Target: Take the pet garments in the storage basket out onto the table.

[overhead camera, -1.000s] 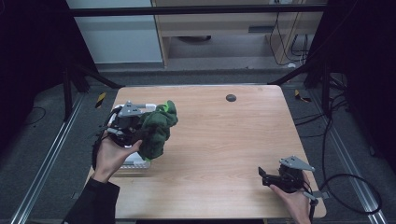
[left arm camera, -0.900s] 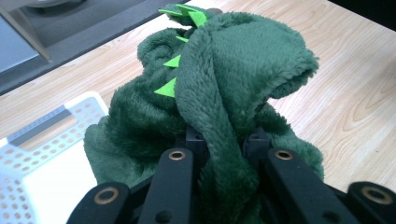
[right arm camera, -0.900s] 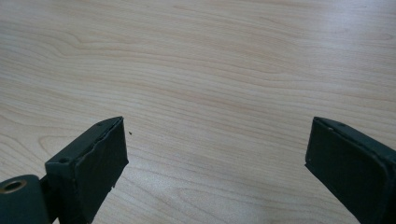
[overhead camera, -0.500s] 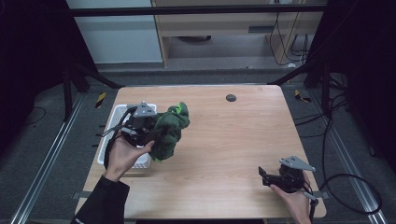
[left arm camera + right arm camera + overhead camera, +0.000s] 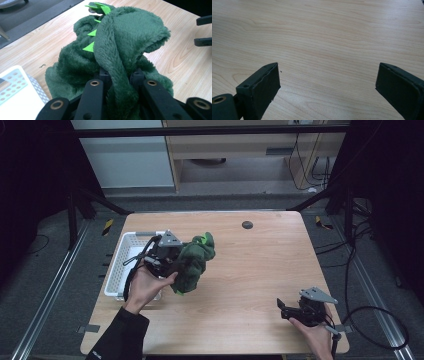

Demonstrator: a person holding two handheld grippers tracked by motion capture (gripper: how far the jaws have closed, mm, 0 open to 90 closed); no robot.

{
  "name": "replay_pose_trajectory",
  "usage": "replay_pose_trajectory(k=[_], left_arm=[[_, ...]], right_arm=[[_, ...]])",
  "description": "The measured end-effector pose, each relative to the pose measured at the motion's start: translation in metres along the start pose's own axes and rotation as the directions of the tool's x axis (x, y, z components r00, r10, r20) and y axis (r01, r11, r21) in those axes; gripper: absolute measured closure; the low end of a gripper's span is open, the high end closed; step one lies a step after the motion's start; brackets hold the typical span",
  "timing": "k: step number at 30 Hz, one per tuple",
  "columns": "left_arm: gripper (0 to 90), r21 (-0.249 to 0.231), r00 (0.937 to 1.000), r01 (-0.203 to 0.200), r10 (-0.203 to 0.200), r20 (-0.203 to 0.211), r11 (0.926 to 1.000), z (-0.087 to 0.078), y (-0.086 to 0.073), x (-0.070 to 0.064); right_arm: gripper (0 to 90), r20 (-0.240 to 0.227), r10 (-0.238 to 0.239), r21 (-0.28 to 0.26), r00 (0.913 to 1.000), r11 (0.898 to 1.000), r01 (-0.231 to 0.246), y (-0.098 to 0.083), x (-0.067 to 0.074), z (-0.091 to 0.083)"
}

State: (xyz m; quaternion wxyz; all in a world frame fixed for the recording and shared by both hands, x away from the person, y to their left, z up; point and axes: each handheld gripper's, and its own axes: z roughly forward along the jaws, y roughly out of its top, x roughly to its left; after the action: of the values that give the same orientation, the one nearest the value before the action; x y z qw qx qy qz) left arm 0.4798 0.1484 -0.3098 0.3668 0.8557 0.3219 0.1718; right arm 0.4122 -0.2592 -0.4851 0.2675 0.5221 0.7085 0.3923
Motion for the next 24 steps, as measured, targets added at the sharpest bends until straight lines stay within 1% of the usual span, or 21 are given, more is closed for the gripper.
replay_pose_trajectory(k=[6, 12, 18, 24], left_arm=[[77.9, 0.002, 0.9998, -0.01, 0.01, 0.02, 1.0, 0.008, 0.004, -0.007], [77.9, 0.017, 0.9992, -0.021, 0.021, 0.034, 0.9996, 0.017, 0.006, -0.012], [77.9, 0.026, 0.9988, -0.023, 0.022, 0.043, 0.9994, 0.024, 0.006, -0.014], [77.8, 0.037, 0.9975, -0.025, 0.022, 0.067, 0.999, 0.037, 0.006, -0.019]], right_arm=[[5.5, 0.0, -0.003, 0.0, 1.0, 1.0, 0.003, 0.0, 0.0, 0.0], [5.5, 0.001, -0.001, -0.001, 1.0, 1.0, 0.001, 0.0, -0.001, 0.0], [5.5, 0.001, -0.003, 0.0, 1.0, 1.0, 0.003, 0.0, 0.0, 0.0], [5.5, 0.0, -0.001, -0.001, 1.0, 1.0, 0.001, 0.0, -0.001, 0.0]])
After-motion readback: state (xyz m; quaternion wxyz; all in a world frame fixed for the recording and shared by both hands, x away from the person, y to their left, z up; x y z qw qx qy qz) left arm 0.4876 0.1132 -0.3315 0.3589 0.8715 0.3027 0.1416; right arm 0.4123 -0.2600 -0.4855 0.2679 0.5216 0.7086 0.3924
